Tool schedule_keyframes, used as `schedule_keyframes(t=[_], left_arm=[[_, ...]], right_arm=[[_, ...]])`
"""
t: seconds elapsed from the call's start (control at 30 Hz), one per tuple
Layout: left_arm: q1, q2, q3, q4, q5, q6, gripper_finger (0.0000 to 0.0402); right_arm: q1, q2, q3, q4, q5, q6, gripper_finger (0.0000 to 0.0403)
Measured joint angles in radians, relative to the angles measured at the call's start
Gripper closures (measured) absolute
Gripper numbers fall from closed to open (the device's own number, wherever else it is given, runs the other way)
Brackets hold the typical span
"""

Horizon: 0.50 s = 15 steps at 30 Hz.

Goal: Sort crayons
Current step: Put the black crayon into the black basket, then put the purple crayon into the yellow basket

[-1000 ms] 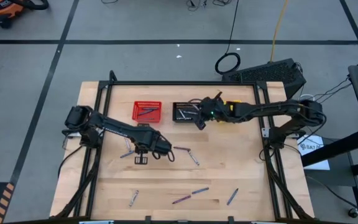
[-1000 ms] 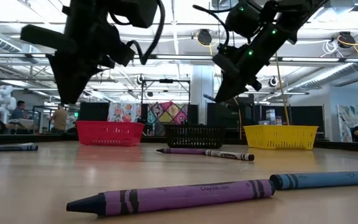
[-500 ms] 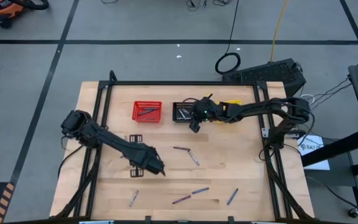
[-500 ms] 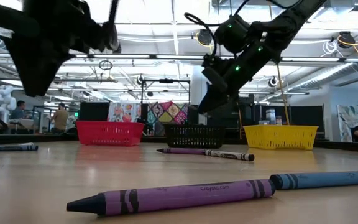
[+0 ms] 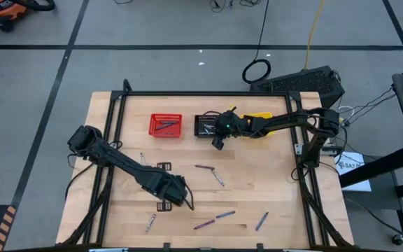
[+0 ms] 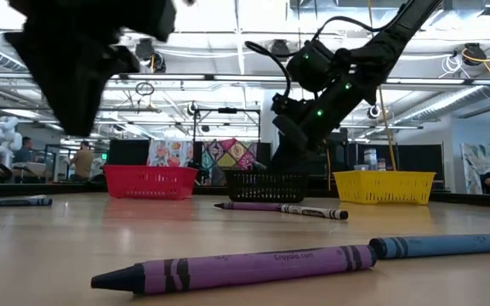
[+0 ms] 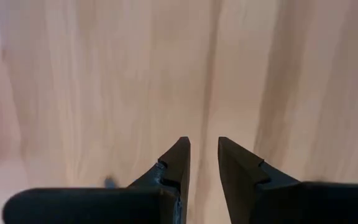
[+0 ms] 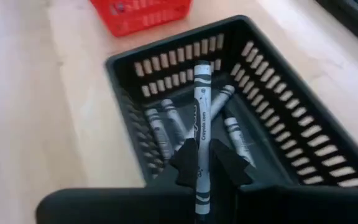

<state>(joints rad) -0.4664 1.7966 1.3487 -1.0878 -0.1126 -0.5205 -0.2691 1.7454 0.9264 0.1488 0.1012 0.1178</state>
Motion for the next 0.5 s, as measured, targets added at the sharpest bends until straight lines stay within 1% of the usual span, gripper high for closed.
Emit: schedule_keyframes(t=[0.1, 0.23, 0.4, 0.5], left_arm=[[0.001, 0.000, 0.000, 0.096, -0.007, 0.046, 0.0327], [0.005, 0.000, 0.000, 0.180, -0.049, 0.096, 0.0327], [0.035, 0.000, 0.000, 0.199, -0.123, 0.117, 0.0327], [0.067, 0.000, 0.000, 0.198, -0.133, 0.146, 0.0327]], right_arm=[[0.003, 0.000, 0.000, 0.006, -0.019, 0.000, 0.0386], [0.009, 0.000, 0.000, 0.004, -0.026, 0.010, 0.0358], [0.026, -0.013, 0.000, 0.004, -0.025, 0.008, 0.0311], [0.038, -0.047, 0.000, -0.003, -0.025, 0.001, 0.0288]])
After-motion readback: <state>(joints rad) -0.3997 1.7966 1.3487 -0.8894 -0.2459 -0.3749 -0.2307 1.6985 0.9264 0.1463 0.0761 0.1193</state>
